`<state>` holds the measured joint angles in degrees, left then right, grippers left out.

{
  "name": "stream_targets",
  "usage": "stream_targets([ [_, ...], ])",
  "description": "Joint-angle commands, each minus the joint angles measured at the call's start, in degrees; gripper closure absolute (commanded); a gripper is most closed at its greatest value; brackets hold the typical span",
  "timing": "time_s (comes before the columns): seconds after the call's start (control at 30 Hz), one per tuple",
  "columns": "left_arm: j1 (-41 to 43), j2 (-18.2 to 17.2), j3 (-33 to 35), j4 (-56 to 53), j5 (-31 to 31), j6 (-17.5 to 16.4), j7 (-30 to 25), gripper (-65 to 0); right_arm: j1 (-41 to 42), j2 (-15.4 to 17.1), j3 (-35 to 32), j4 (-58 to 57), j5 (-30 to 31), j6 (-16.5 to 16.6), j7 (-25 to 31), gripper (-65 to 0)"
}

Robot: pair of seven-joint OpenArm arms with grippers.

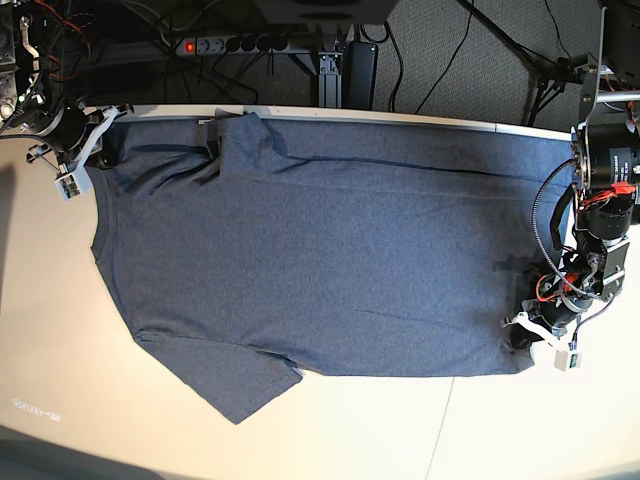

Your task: Fold the T-shirt properly

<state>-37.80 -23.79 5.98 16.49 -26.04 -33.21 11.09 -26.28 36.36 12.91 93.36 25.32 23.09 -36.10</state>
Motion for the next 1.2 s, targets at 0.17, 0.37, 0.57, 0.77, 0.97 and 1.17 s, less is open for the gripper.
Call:
stream_targets([
  [0.17,-1.25,-0.48,0.07,0.37,0.59,0.81,0.7,0.0,5.05,0.94,0.37,0.09,3.06,0.79,-0.92,0.0],
  [0.37,-1.25,-0.48,0.07,0.37,0.61,0.57,0.72,0.0,10.23,0.96,0.37,0.15,8.72,1.38,-4.02,0.0],
  [0.57,-1.22,-0.48,0.07,0.37,0.66,0.39,1.16,0.0,11.34,0.94,2.08,2.43,9.4,1.36,-4.2,0.0],
  [0.77,-1.25,-0.33,0.07,0.37,0.68,0.04,3.06,0.0,20.2,1.09,6.12,-1.36,7.87,1.33,-4.24,0.0],
  [0.97,-1.22,0.94,0.07,0.37,3.23,-1.38,5.25,0.0,36.39,0.92,6.14,-18.88,6.73,1.31,-0.96,0.0],
  [1.17,-1.22,1.22,0.07,0.37,3.23,-1.38,5.29,0.0,51.23,0.92,6.14,-39.91,6.86,1.33,1.01,-30.8],
])
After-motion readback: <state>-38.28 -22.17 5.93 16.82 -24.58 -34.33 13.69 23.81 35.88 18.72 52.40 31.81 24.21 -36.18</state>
